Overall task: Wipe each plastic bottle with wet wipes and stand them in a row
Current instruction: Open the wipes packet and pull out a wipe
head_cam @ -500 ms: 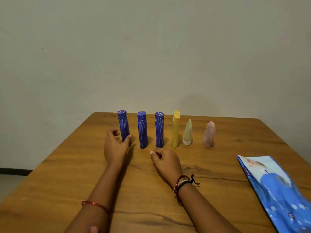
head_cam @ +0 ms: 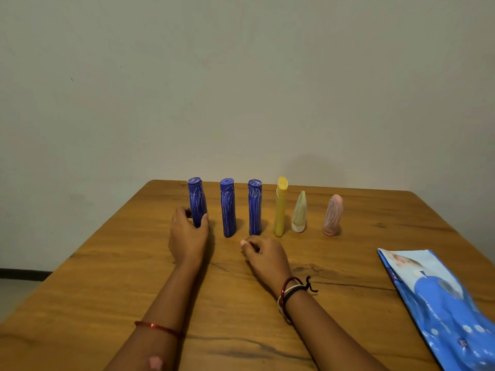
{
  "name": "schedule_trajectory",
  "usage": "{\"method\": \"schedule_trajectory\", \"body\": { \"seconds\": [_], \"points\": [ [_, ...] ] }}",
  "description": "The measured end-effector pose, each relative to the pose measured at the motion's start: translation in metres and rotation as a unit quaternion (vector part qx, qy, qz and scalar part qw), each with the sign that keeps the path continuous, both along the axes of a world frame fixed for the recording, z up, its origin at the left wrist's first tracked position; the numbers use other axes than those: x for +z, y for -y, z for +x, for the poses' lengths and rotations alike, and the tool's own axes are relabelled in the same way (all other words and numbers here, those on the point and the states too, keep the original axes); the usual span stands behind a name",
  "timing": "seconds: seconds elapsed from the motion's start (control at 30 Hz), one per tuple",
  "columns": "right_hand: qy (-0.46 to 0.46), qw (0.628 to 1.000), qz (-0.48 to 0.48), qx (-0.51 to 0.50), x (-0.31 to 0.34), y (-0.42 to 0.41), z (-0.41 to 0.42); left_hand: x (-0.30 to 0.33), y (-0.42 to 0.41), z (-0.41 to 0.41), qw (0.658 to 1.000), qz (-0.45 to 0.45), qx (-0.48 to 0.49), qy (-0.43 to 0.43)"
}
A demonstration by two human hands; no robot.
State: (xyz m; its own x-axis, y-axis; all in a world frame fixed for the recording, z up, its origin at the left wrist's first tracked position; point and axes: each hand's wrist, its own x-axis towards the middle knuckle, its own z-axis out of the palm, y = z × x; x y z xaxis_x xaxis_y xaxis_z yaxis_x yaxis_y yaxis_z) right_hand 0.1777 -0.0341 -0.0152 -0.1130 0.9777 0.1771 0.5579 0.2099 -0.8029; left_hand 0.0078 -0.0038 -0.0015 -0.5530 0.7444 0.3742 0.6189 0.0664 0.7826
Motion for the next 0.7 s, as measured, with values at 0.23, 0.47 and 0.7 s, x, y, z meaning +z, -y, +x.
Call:
{"method": "schedule_trajectory", "body": {
  "seconds": [0.23,0.47,0.7],
  "points": [
    [-0.039,0.998,0.008,-0.041,0.002,0.014,0.005,-0.002,0.056,0.023,0.999,0.004,-0.033,-0.004],
    [-0.015,0.997,0.033,-0.074,-0.002,0.045,0.036,-0.006,0.117,0.071,0.995,0.01,-0.1,-0.022],
    [0.025,0.994,0.062,-0.092,-0.002,0.065,0.061,-0.003,0.126,0.095,0.993,0.003,-0.117,-0.018]
  ]
}}
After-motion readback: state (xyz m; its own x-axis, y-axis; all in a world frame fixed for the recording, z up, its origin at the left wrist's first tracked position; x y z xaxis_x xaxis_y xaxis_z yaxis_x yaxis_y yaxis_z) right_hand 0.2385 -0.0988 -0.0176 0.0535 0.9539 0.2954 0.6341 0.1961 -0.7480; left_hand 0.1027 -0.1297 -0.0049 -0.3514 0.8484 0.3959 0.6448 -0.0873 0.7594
